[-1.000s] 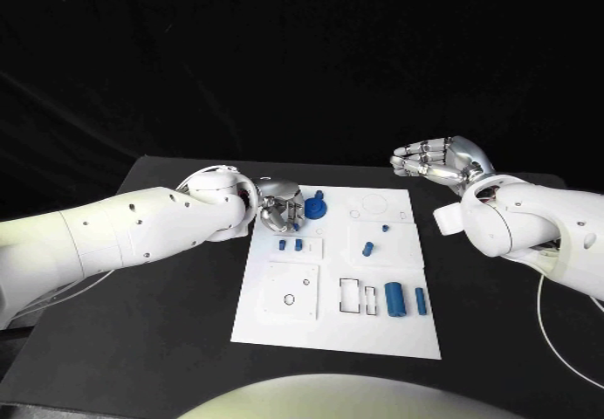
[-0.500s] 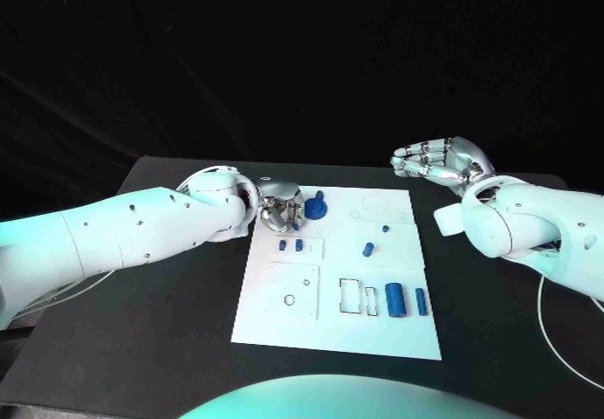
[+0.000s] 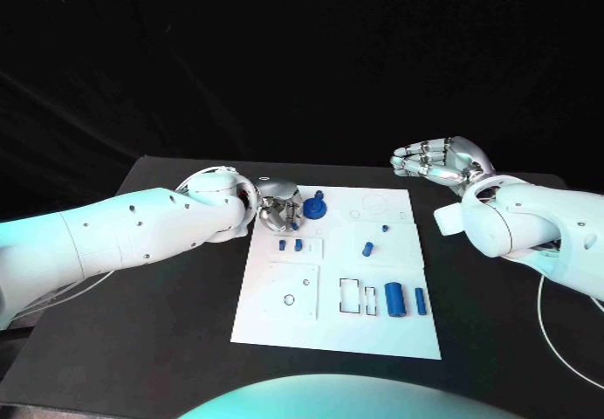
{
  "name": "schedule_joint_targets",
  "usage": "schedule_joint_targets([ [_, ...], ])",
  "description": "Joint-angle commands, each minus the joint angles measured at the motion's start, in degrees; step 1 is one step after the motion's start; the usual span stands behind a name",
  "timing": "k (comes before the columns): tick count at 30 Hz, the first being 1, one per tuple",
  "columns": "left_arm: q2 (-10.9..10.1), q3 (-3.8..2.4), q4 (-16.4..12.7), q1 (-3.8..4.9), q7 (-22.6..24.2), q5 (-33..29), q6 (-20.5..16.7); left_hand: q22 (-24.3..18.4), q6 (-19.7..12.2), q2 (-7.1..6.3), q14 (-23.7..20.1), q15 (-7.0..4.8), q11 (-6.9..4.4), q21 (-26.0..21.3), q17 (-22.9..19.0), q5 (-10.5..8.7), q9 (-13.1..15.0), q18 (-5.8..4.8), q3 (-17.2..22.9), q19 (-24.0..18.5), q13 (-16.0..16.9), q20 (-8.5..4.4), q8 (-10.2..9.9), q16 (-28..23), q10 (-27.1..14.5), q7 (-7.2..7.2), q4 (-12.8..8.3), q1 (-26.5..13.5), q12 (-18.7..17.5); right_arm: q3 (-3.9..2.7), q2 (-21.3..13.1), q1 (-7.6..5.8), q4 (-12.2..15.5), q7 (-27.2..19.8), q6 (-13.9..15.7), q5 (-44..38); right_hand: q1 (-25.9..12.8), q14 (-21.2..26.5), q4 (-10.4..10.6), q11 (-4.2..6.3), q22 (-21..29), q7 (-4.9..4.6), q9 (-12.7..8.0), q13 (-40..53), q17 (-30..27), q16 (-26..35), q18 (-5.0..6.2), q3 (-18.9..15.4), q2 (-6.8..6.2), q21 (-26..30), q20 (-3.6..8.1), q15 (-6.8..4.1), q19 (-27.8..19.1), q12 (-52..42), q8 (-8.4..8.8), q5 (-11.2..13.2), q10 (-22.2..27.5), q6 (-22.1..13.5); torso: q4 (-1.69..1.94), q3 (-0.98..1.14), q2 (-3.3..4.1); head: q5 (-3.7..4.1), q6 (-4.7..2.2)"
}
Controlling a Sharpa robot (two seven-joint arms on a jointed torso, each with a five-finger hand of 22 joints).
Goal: Assemble the parts on the task board
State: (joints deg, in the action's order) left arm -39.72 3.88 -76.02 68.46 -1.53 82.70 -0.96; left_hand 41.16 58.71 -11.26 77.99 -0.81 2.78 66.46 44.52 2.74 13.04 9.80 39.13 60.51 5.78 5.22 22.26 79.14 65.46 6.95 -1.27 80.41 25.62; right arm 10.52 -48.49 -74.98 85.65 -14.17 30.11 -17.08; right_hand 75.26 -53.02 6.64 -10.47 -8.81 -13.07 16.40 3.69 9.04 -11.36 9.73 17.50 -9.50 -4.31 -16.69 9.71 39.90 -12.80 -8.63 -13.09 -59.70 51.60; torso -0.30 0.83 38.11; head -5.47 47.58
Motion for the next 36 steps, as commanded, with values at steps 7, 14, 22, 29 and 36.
schedule_joint_targets([
  [7, 0.1, 0.12, 0.0, -0.14, -0.4, -0.3, 0.8, -0.2, 0.5, 0.46, 0.1, -0.29, 0.1, 0.2, -0.2, 0.16, 0.0, -0.18, -0.4, 0.2, 0.1, -0.01, 0.4, -0.4, 0.4, 0.09, -0.1, 0.0, 0.0, -0.01, 0.0, 0.0, 0.1, -0.6, -0.6, -0.3, 0.2, 0.1, 0.0, 0.14, 0.1, -0.59, -0.1, 0.0, -0.1, -0.3, 0.66, 0.2, -0.04, -0.2, 0.12, -0.25, -0.1, -0.2, -0.16, -0.1, 0.0, 0.3, -0.01, 0.02, 0.01, 0.09, 0.07],
  [14, 0.2, 0.12, 0.1, -0.14, -0.2, -1.2, 1.9, -0.9, 0.1, 0.43, 0.8, -0.16, 0.3, -0.3, 2.2, 0.15, 0.0, -0.09, -0.6, -0.2, 0.1, -0.02, -0.2, 0.1, 0.0, 0.28, 0.1, -0.6, -0.7, -0.01, 0.0, 0.0, 0.1, -0.6, -0.6, -0.3, 0.2, 0.1, 0.0, 0.14, 0.1, -0.59, -0.1, 0.0, -0.1, -0.3, 0.66, 0.2, -0.04, -0.2, 0.12, -0.25, -0.1, -0.2, -0.16, -0.1, 0.0, 0.3, 0.0, 0.07, -0.05, 0.09, 0.16],
  [22, 0.5, 0.15, 0.4, -0.14, -1.3, -1.4, 2.9, -2.1, -0.8, 0.49, 0.8, 0.21, 0.74, -1.1, 3.1, 0.13, 0.0, 0.07, -0.7, -0.9, 0.0, 0.16, -1.2, 0.3, -0.5, 0.68, 0.2, -1.0, -1.8, -0.01, 0.0, 0.0, 0.2, -0.6, -0.6, -0.3, 0.2, 0.1, 0.0, 0.14, 0.1, -0.59, -0.1, 0.0, -0.1, -0.3, 0.66, 0.2, -0.04, -0.2, 0.12, -0.25, -0.1, -0.2, -0.16, -0.1, 0.0, 0.3, -0.02, 0.05, -0.02, 0.14, 0.15],
  [29, 0.7, 0.21, 0.6, -0.16, -1.3, -1.5, 2.3, -2.4, -1.0, 0.47, 0.7, 0.31, 0.81, -1.3, 3.0, 0.13, 0.0, 0.1, -0.9, -1.0, 0.0, 0.25, -1.5, 0.3, -0.4, 0.74, 0.4, -1.3, -2.1, -0.01, -0.1, 0.0, 0.2, -0.5, -0.7, -0.3, 0.2, 0.1, 0.0, 0.14, 0.1, -0.59, -0.1, 0.0, -0.1, -0.3, 0.66, 0.2, -0.04, -0.2, 0.12, -0.25, -0.1, -0.2, -0.16, -0.1, 0.0, 0.3, 0.0, 0.07, 0.03, 0.19, 0.07],
  [36, 0.7, 0.23, 0.6, -0.17, -1.3, -1.7, 2.6, -2.9, -1.7, 0.23, 0.5, 0.38, 0.86, -1.7, 2.8, 0.13, -0.1, 0.18, -1.1, -1.3, 0.1, 0.33, -2.1, 0.2, -0.3, 0.82, 0.4, -1.5, -2.4, -0.01, -0.1, 0.0, 0.2, -0.5, -0.8, -0.3, 0.2, 0.2, 0.0, 0.13, 0.1, -0.59, -0.1, -0.1, -0.1, -0.3, 0.66, 0.3, -0.14, -0.2, 0.11, -0.24, -0.2, -0.2, -0.13, -0.1, -0.1, 0.3, -0.01, 0.02, 0.02, 0.27, 0.12],
])
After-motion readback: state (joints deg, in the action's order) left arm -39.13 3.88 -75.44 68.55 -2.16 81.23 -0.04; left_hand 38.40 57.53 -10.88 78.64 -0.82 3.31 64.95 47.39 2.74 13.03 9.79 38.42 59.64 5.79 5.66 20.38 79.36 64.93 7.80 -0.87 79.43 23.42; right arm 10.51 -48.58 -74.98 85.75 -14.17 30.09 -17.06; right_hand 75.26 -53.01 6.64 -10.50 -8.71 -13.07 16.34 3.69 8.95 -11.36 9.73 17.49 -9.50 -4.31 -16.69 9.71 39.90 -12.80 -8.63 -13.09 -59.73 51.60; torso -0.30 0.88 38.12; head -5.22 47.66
